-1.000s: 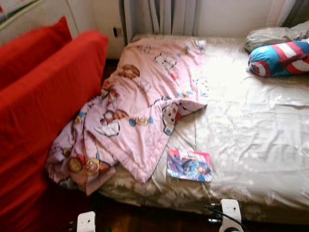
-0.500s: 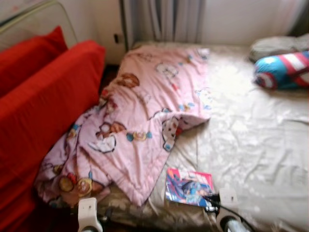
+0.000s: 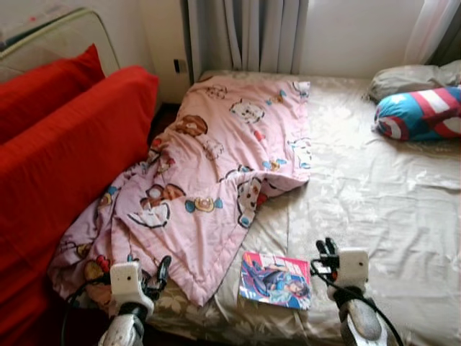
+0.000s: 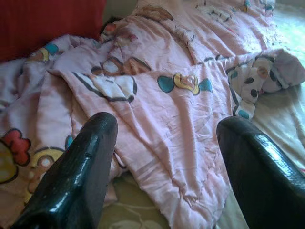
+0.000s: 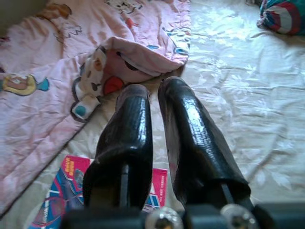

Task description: Clean up the room

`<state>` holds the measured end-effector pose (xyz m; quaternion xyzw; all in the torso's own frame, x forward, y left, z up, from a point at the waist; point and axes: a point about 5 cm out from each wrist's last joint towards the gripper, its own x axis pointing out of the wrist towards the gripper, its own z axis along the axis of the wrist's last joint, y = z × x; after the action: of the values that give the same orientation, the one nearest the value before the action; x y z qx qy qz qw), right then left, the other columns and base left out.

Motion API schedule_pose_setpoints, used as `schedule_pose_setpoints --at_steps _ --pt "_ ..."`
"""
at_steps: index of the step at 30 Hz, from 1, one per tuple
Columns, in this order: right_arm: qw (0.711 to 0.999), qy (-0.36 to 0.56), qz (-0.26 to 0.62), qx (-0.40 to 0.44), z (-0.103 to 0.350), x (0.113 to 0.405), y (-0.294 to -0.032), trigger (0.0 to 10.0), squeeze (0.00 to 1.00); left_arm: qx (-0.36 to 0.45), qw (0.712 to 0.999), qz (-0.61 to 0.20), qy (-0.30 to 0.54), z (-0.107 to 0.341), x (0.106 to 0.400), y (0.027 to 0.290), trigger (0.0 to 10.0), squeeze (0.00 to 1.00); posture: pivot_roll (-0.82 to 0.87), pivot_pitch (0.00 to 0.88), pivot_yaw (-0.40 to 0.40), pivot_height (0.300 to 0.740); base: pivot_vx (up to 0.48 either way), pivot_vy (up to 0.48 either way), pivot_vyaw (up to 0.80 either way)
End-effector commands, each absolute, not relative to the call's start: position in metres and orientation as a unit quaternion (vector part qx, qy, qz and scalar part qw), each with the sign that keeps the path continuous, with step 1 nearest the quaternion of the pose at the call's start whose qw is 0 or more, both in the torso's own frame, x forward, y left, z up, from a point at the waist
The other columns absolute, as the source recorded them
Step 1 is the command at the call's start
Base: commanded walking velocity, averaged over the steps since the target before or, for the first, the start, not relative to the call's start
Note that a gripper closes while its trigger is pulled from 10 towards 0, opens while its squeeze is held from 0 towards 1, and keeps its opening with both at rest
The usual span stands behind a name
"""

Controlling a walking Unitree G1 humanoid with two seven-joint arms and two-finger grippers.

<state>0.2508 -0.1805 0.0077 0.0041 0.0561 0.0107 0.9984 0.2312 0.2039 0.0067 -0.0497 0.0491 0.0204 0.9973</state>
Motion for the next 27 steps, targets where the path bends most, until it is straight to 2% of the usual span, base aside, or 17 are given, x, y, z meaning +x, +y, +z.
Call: schedule_pose_setpoints --at_steps 1,5,11,18,26,27 --pt "0.999 0.043 0.016 0.002 0.012 0.252 -0.177 10.0 0.0 -0.049 0.998 0.02 0.037 0.012 0.233 0.205 10.0 0.0 -0.09 0.046 0.017 0.74 0.0 0.0 0.0" --pt "0.998 0.054 0.012 0.011 0.01 0.249 -0.17 10.0 0.0 -0.048 0.998 0.021 0.022 0.022 0.234 0.205 10.0 0.0 -0.08 0.032 0.017 0.74 0.0 0.0 0.0" --pt "0.998 0.052 0.009 0.016 0.012 0.248 -0.168 10.0 0.0 -0.049 0.998 0.022 0.023 0.023 0.231 0.205 10.0 0.0 -0.08 0.023 0.026 0.71 0.0 0.0 0.0" --pt "0.999 0.041 -0.006 0.014 0.02 0.256 -0.174 10.0 0.0 -0.048 0.998 0.016 0.034 0.028 0.239 0.205 10.0 0.0 -0.09 0.116 0.035 0.7 0.0 0.0 0.0" --pt "0.998 0.059 -0.006 0.005 0.021 0.263 -0.172 10.0 0.0 -0.049 0.998 0.016 0.033 0.032 0.243 0.203 10.0 0.0 -0.09 0.148 0.035 0.7 0.0 0.0 0.0" --pt "0.998 0.059 -0.004 0.003 0.021 0.263 -0.171 10.0 0.0 -0.049 0.998 0.016 0.033 0.032 0.243 0.203 10.0 0.0 -0.09 0.148 0.035 0.69 0.0 0.0 0.0"
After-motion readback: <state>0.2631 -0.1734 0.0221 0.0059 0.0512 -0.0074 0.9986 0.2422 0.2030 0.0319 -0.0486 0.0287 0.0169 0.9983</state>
